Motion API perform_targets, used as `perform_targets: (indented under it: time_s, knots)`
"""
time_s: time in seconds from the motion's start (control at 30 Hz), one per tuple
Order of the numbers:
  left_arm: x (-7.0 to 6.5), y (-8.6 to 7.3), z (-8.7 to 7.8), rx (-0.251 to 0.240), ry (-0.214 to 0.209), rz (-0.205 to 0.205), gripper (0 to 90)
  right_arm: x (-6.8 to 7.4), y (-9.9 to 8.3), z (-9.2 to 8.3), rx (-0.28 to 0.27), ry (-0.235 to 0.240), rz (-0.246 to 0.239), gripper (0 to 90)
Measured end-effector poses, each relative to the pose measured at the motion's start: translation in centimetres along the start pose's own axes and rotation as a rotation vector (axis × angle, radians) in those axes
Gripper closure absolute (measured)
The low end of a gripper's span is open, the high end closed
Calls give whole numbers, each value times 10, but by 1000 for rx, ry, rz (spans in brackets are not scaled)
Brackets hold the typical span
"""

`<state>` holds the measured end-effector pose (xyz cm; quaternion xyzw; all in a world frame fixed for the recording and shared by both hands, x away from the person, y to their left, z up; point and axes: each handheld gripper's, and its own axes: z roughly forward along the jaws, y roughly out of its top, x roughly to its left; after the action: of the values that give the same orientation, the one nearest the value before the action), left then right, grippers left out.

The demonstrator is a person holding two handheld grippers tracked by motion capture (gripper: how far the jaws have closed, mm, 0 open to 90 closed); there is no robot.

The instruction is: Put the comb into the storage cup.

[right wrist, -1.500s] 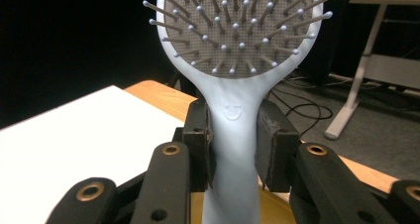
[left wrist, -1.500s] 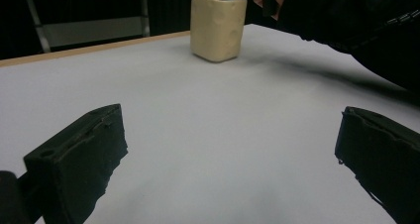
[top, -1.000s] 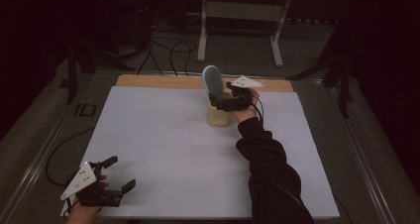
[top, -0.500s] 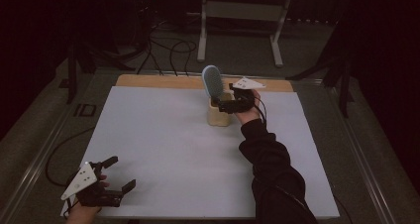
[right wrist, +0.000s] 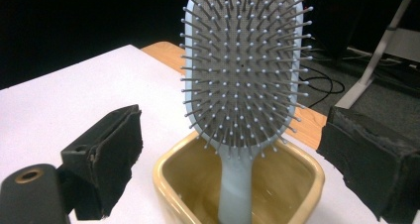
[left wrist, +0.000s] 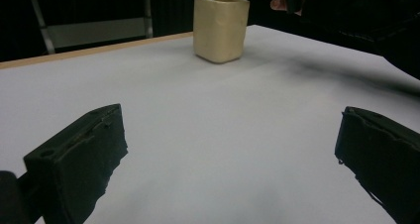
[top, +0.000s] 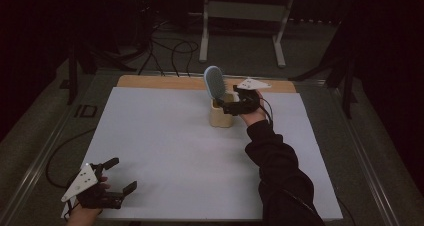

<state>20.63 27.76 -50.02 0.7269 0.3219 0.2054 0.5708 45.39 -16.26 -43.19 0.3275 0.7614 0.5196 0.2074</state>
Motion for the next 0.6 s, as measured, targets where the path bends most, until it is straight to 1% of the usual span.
perform_targets:
  time_s: [0.33,0.47,0.6]
  knots:
    - [0,0,0,2,2,2,0,0,-4,-13,18,-5,-7,89]
    - [-1,0,0,3,2,4,0,2,-4,-20,15,-5,-6,89]
    - [-1,0,-1,0,2,6,0,4,-4,-26,18,-1,-17,89]
